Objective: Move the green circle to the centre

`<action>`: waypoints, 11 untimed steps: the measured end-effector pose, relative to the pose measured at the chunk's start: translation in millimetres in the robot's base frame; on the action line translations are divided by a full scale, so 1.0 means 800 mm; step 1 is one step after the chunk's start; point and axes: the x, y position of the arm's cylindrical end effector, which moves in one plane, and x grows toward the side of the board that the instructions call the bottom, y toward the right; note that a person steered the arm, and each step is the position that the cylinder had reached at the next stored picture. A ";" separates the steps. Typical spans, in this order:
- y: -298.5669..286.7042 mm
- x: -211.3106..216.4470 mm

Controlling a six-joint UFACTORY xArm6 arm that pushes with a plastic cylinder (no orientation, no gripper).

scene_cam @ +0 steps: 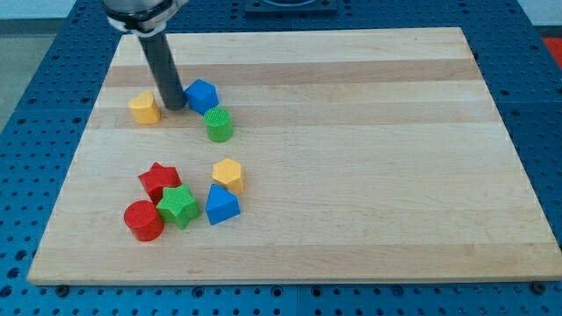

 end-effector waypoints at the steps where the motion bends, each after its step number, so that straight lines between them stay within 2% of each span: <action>1: 0.049 -0.002; 2: 0.058 0.012; 4: 0.032 0.066; 5: 0.062 0.085; 7: 0.174 0.111; 10: 0.179 0.203; 11: 0.167 0.217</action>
